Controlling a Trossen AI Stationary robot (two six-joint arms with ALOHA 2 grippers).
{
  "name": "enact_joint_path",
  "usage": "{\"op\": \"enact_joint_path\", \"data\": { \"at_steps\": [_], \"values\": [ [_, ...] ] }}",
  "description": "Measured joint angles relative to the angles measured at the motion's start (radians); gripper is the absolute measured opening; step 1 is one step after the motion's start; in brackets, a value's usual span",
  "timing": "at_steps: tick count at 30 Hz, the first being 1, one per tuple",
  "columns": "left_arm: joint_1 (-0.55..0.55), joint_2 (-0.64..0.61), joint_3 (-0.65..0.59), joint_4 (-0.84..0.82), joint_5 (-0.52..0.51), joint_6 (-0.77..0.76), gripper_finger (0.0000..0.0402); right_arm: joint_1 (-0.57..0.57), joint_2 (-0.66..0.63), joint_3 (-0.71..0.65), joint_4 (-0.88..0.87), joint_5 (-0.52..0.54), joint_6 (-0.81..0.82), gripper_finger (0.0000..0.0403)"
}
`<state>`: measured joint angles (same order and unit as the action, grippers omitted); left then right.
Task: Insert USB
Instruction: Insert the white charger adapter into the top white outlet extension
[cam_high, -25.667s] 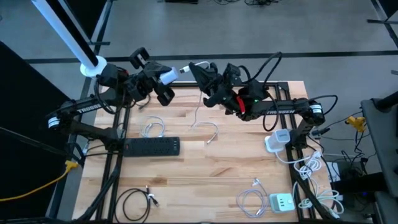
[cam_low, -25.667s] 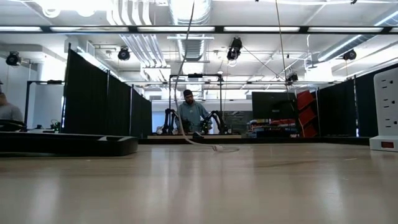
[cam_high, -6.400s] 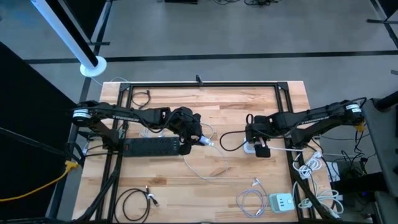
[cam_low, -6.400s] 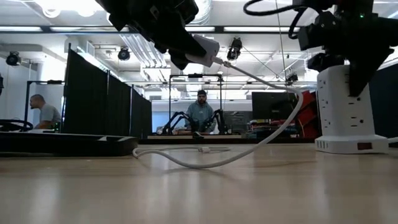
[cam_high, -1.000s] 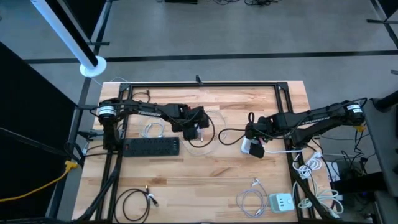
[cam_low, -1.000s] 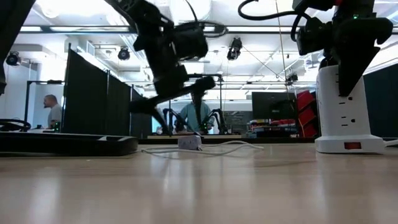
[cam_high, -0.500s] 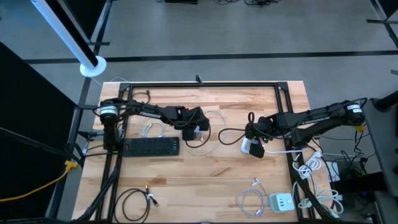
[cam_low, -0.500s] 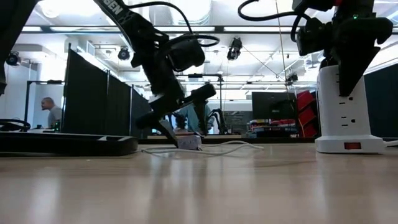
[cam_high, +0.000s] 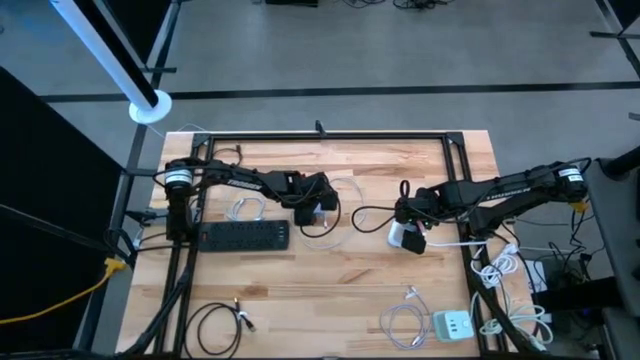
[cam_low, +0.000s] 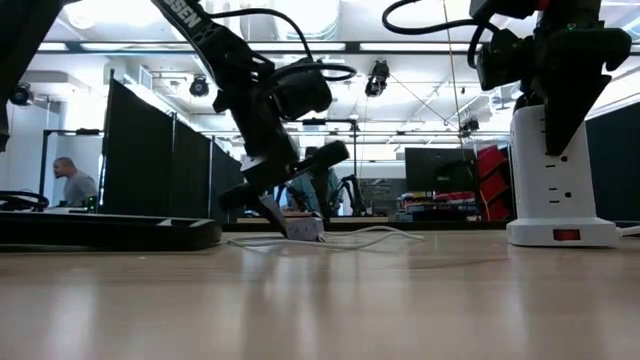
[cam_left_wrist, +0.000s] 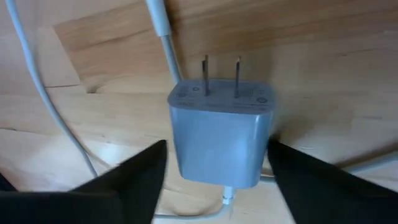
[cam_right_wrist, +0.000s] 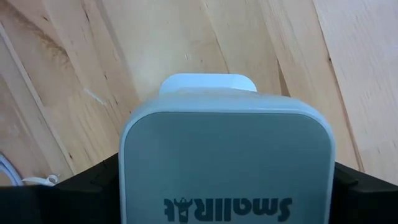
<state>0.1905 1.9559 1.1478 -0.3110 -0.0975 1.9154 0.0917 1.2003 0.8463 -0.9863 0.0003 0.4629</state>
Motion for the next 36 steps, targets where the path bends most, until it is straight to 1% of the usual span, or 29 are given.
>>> {"op": "enact_joint_path", "data": {
  "at_steps": [1,2,4,8,13,22,24,27,29,32,34,36],
  "values": [
    [0.0,0.0,0.0,-0.002,-0.005,-0.014,0.0196,0.0,0.0,0.0,0.0,0.0,-0.001,0.0294],
    [0.0,0.0,0.0,0.001,-0.005,-0.04,0.018,0.0,0.0,0.0,0.0,0.0,-0.001,0.0294],
    [-0.001,0.002,0.0,0.001,-0.005,-0.095,0.0195,0.0,0.0,0.0,0.001,0.0,-0.002,0.0294],
    [-0.002,0.001,0.001,-0.014,-0.006,-0.205,0.0195,0.0,0.0,0.0,0.001,0.0,-0.007,0.0294],
    [-0.005,0.001,0.001,-0.026,-0.004,-0.218,0.0195,0.0,0.0,0.0,0.002,0.0,-0.01,0.0294],
    [-0.004,0.002,0.024,-0.059,0.095,-0.22,0.0195,0.0,0.0,0.0,0.003,0.0,-0.011,0.0294],
    [-0.004,0.004,0.047,-0.092,0.111,-0.224,0.0205,0.0,0.0,0.0,0.003,-0.001,-0.011,0.0294],
    [-0.007,0.007,0.093,-0.188,0.129,-0.239,0.0244,0.0,0.0,0.0,0.003,0.0,-0.012,0.0294],
    [-0.008,0.008,0.115,-0.243,0.134,-0.284,0.0259,0.0,0.0,0.0,0.003,0.0,-0.015,0.0294],
    [-0.009,0.011,0.151,-0.355,0.133,-0.368,0.0262,0.0,0.0,0.0,0.004,0.0,-0.021,0.0294],
    [-0.014,0.012,0.157,-0.426,0.13,-0.406,0.0255,0.0,0.0,0.0,0.005,0.004,-0.031,0.0294],
    [-0.02,0.012,0.155,-0.454,0.121,-0.433,0.0244,0.0,0.0,0.0,0.006,0.011,-0.039,0.0294]
  ]
}}
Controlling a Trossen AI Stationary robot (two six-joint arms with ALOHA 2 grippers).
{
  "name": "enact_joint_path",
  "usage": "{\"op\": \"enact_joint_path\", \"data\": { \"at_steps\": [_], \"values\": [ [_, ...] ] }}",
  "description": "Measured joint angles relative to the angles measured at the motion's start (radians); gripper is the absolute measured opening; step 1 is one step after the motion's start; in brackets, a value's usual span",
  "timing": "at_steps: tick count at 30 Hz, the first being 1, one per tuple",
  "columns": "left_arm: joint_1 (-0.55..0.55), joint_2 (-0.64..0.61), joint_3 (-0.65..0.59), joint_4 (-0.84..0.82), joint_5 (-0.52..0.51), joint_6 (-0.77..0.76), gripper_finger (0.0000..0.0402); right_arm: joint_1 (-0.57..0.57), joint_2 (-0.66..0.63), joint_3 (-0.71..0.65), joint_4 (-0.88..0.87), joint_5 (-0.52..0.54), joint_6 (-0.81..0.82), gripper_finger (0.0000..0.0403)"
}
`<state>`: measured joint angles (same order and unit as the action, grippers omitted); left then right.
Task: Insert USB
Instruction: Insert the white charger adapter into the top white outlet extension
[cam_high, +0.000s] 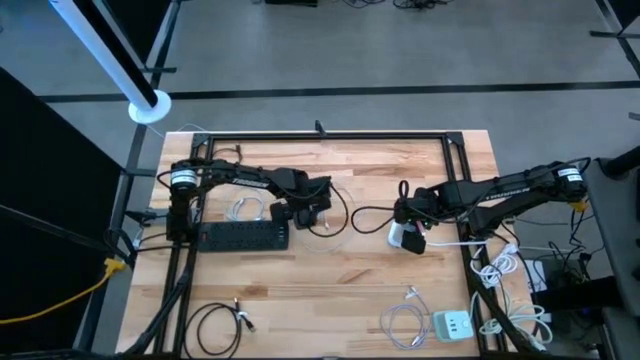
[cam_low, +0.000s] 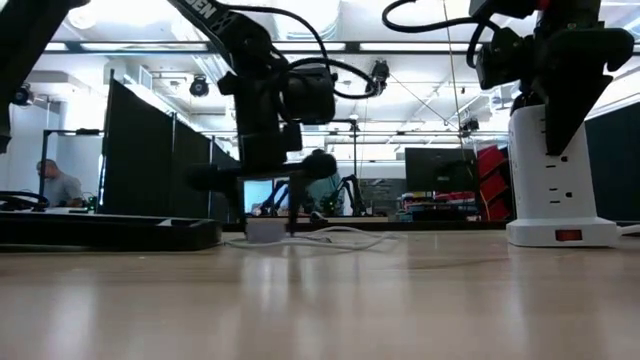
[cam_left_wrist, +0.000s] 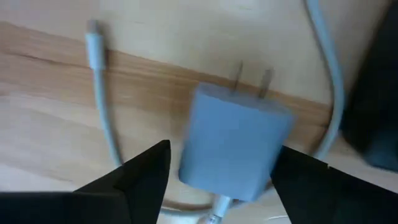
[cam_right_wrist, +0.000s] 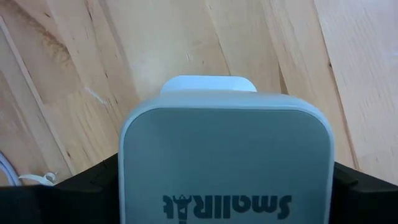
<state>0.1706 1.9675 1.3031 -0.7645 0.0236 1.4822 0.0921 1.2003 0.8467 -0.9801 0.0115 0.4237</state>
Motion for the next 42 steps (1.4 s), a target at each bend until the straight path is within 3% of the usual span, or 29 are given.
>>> {"op": "enact_joint_path", "data": {
  "at_steps": [7,19,22,25,27,31,33,36,40,42],
  "values": [
    [-0.025,-0.003,-0.012,-0.028,-0.036,0.002,0.0196,0.0,0.0,0.0,0.006,0.007,-0.016,0.0294],
    [-0.031,-0.007,-0.031,-0.012,-0.04,0.018,0.0195,0.0,0.0,0.0,0.025,0.016,-0.019,0.0294],
    [-0.033,-0.008,-0.033,-0.014,-0.052,-0.104,0.0195,0.0,0.0,0.0,0.025,0.017,-0.018,0.0294],
    [-0.031,-0.004,-0.009,-0.037,-0.059,-0.406,0.0195,-0.001,-0.002,0.0,0.025,0.017,-0.018,0.0294],
    [-0.026,0.0,0.028,-0.051,0.012,-0.604,0.0195,-0.001,-0.002,0.001,0.024,0.017,-0.019,0.0294],
    [0.002,-0.004,0.103,-0.05,0.315,-0.929,0.0195,-0.001,0.002,0.032,0.024,0.021,-0.079,0.0294],
    [0.017,-0.003,0.123,0.001,0.406,-1.087,0.0195,0.001,0.002,0.057,0.023,0.032,-0.126,0.0294],
    [0.045,-0.003,0.155,0.061,0.546,-1.246,0.0195,0.001,0.002,0.086,0.024,0.059,-0.212,0.0294],
    [0.084,-0.003,0.157,0.21,0.822,-1.463,0.0195,0.002,0.013,0.114,0.026,0.066,-0.329,0.0293],
    [0.094,-0.003,0.148,0.299,0.9,-1.576,0.0195,0.002,0.019,0.124,0.031,0.065,-0.385,0.0293]
  ]
}}
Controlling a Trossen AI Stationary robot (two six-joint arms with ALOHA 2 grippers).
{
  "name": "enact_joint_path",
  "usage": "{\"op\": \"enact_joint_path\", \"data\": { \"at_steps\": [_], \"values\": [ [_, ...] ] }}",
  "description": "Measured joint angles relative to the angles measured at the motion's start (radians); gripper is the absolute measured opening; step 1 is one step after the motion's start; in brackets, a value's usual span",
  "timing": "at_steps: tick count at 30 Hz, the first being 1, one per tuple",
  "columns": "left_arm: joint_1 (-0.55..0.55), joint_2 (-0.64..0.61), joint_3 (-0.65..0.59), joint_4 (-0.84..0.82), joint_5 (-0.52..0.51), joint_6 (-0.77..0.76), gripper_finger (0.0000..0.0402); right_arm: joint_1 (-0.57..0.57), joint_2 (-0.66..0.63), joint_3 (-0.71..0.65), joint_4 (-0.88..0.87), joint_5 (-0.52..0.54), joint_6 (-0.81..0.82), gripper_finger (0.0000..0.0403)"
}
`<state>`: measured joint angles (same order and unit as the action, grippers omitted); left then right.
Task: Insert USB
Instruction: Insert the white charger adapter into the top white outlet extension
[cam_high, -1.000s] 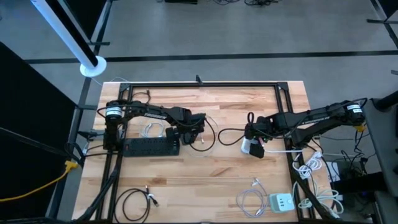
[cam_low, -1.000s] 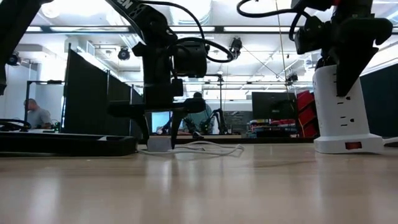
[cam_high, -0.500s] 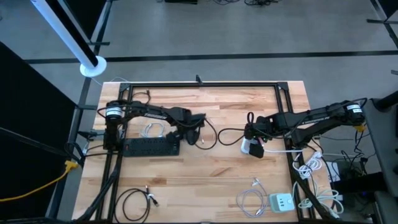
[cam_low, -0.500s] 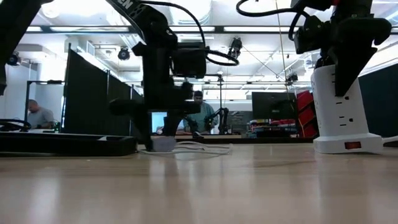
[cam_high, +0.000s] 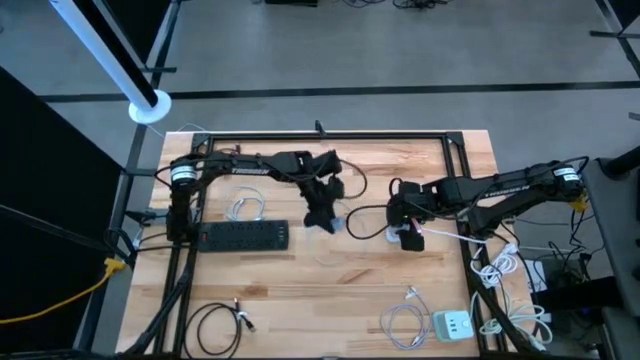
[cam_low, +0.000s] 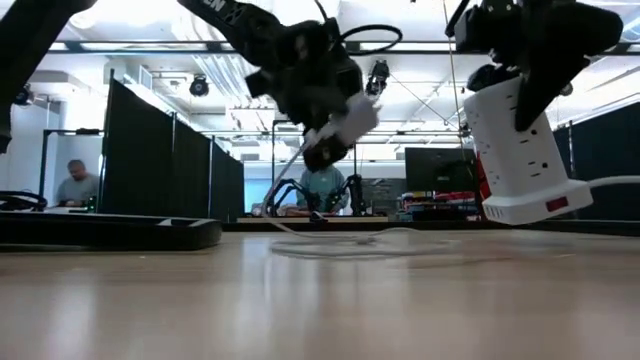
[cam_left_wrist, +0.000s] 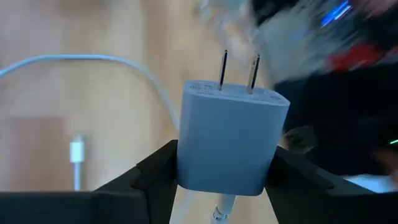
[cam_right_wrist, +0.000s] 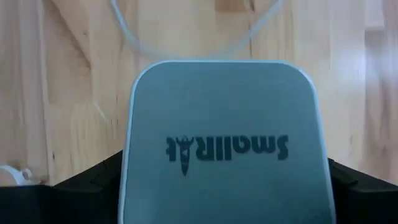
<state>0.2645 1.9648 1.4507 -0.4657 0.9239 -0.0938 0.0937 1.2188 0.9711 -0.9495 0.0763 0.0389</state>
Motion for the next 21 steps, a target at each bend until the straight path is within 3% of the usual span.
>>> {"op": "enact_joint_path", "data": {
  "at_steps": [7,15,21],
  "values": [
    [0.0,0.0,-0.006,0.162,0.084,-0.087,0.0195,0.0,0.004,-0.001,0.021,0.012,-0.087,0.0293],
    [-0.019,0.064,-0.006,0.267,-0.09,-0.059,0.0195,-0.001,-0.003,-0.111,0.078,-0.05,-0.037,0.0293],
    [-0.07,0.137,-0.006,0.288,-0.166,0.074,0.0195,-0.002,-0.004,-0.153,0.059,-0.062,-0.002,0.0293]
  ]
}}
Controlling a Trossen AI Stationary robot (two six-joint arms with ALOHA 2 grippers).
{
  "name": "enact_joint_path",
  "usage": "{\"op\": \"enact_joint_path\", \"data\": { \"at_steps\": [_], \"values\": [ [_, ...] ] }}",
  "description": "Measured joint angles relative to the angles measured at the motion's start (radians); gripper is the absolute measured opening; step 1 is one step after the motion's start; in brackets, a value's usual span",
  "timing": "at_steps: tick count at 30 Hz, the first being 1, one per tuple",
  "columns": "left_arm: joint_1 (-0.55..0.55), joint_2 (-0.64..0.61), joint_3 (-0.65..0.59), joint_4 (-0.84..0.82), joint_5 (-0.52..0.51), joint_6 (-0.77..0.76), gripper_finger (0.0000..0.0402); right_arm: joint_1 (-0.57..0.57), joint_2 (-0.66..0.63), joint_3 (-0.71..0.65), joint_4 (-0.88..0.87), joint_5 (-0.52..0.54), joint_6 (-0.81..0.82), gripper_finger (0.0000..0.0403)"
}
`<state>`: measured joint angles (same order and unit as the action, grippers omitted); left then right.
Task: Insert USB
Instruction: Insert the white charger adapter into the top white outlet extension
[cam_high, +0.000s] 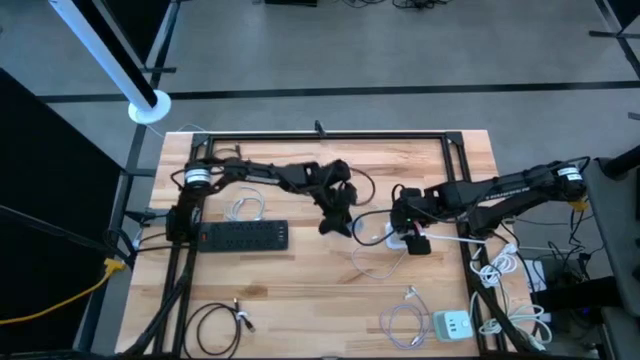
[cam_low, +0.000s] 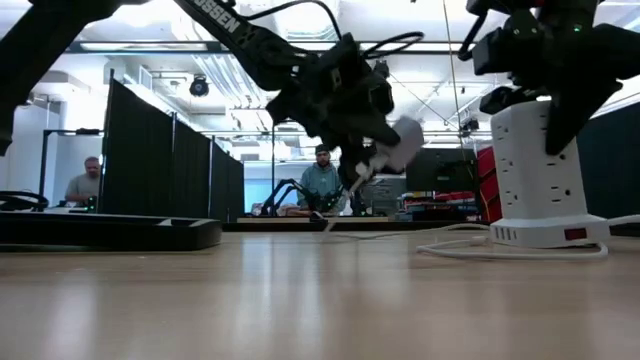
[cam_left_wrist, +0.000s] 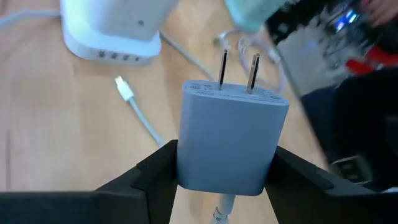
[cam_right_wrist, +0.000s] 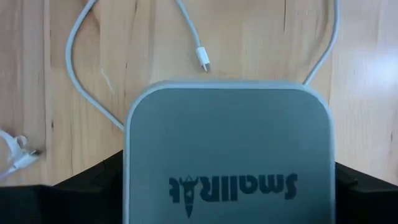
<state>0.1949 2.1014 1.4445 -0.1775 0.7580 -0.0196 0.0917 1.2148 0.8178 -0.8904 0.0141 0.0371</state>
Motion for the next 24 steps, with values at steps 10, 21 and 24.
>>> {"op": "enact_joint_path", "data": {
  "at_steps": [10,21,24],
  "values": [
    [-0.096,0.036,0.0,0.254,-0.304,0.078,0.0195,0.0,-0.001,-0.018,0.007,-0.005,0.015,0.0293],
    [-0.167,0.036,0.0,0.304,-0.874,0.193,0.0195,0.0,0.002,-0.02,0.013,-0.007,0.075,0.0293],
    [-0.19,0.036,0.0,0.284,-1.019,0.252,0.0195,0.0,0.002,-0.02,0.015,-0.007,0.102,0.0293]
  ]
}}
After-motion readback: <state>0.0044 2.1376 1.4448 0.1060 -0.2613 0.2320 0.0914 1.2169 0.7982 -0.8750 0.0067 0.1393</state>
